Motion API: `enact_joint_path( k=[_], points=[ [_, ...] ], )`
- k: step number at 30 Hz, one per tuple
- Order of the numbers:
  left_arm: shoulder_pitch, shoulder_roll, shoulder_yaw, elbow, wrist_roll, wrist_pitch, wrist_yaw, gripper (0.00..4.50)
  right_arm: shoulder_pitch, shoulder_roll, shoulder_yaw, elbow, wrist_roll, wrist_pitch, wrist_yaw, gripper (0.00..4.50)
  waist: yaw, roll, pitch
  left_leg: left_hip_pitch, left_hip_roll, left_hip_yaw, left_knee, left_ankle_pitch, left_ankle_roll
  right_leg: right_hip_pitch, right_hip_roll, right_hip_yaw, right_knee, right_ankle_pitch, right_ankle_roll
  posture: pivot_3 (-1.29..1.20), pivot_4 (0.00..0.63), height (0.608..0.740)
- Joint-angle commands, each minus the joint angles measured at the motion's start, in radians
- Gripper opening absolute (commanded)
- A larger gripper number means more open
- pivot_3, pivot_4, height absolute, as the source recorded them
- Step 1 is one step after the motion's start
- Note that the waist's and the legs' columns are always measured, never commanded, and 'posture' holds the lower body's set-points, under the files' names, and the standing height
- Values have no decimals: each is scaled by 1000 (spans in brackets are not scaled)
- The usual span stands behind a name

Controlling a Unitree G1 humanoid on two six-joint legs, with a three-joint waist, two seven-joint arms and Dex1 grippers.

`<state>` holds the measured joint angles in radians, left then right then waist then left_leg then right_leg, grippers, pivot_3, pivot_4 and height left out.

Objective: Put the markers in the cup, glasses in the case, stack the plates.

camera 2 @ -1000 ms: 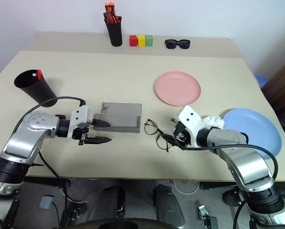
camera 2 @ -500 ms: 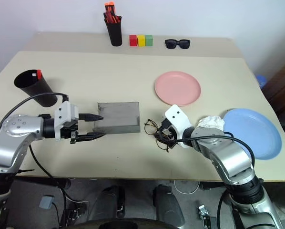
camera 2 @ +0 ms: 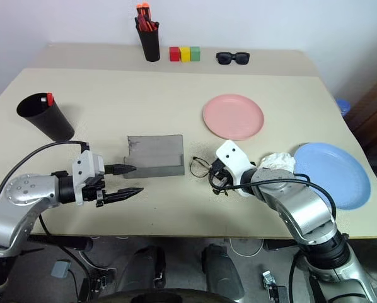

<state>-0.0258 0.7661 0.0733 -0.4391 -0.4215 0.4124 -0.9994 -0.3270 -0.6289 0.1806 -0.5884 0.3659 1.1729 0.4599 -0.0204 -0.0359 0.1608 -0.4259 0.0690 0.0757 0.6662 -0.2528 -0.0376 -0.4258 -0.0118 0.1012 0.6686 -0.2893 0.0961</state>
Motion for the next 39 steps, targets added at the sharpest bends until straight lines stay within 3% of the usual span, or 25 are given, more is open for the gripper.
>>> enact_joint_path(
  k=[1,5,13,19,24,28,39],
  points=[
    [23,-5,33,-39,-20,4,29,2941,-11,-26,0,-27,-9,-6,5,44,0,0,0,0,0,0,0,0,0,0,0,0,0,0,0,0,150,725],
    [41,-7,40,-37,-21,1,54,2941,-28,-47,8,-21,-21,-31,12,44,2,0,0,0,0,0,0,0,0,0,0,0,0,0,0,0,150,725],
    [107,-79,167,45,-14,-69,161,2941,-204,-78,72,-5,-65,-271,146,44,-11,1,0,0,0,0,-1,0,0,-1,0,0,0,0,0,0,150,725],
    [178,-117,230,105,12,-140,200,2941,-412,90,271,232,-221,-494,170,44,-27,0,0,0,0,0,-1,0,0,-1,0,0,0,0,0,0,150,725],
    [208,-138,284,104,4,-179,244,2941,-500,258,362,418,-295,-590,184,44,-22,0,0,0,0,1,-1,0,0,-1,-1,0,0,2,2,0,150,725],
    [270,-142,321,55,-8,-186,250,2941,-506,313,403,517,-353,-621,197,44,-23,0,0,0,0,2,-1,0,0,-1,-1,0,0,2,2,0,150,725],
    [308,-135,327,-21,-61,-126,265,2941,-427,287,396,424,-387,-540,274,44,-25,0,0,0,0,2,-1,0,0,-1,-2,-1,0,0,0,0,150,725]
  ],
)
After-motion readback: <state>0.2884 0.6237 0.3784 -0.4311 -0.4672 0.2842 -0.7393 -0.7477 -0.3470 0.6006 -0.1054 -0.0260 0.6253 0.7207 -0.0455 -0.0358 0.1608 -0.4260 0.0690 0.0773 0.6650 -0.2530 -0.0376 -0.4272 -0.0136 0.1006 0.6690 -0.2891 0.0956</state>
